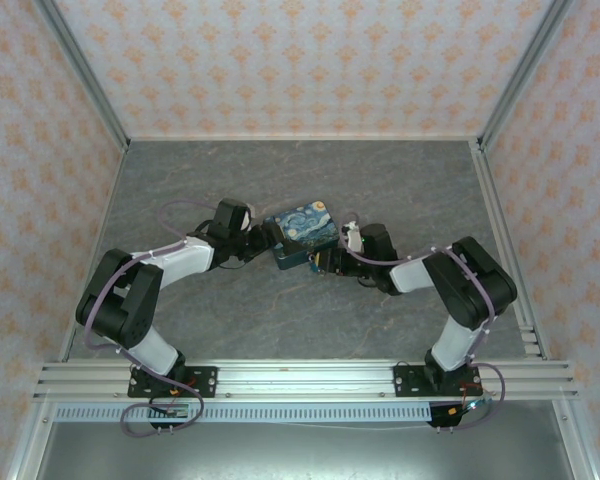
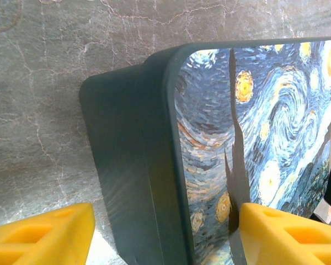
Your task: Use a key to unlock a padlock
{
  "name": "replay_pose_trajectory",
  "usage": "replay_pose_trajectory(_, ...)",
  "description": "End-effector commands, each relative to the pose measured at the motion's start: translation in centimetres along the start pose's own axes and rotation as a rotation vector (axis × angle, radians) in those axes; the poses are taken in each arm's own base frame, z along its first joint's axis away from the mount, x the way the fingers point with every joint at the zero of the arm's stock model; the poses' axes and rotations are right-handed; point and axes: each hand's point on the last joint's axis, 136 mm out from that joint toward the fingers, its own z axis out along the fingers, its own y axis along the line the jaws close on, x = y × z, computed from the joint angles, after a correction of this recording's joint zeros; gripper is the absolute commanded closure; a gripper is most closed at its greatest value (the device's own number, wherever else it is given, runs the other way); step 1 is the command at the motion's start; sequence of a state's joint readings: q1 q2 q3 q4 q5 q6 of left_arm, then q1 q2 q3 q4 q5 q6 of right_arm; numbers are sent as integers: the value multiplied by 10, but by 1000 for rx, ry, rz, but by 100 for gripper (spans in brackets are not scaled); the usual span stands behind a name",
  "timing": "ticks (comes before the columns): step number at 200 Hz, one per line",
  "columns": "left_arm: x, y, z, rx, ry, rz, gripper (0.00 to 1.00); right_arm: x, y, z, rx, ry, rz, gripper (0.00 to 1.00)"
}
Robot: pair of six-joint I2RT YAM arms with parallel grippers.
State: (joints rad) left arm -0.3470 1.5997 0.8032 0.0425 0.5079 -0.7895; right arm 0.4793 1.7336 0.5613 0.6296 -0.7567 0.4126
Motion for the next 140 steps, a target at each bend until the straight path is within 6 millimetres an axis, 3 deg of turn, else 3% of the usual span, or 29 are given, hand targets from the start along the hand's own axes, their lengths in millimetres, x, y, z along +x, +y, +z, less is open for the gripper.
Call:
replay_pose_trajectory(1,11,24,6,-85,23,-35,31,4,4,6,-26,19,-1,60)
replay_pose_trajectory(82,10,23,7,-85,20,-35,31,17,10,6,-42,79,5,63)
replay_pose_trajectory(140,9,24,6,-89,19,-34,31,20,13,6,-53,98,10,77)
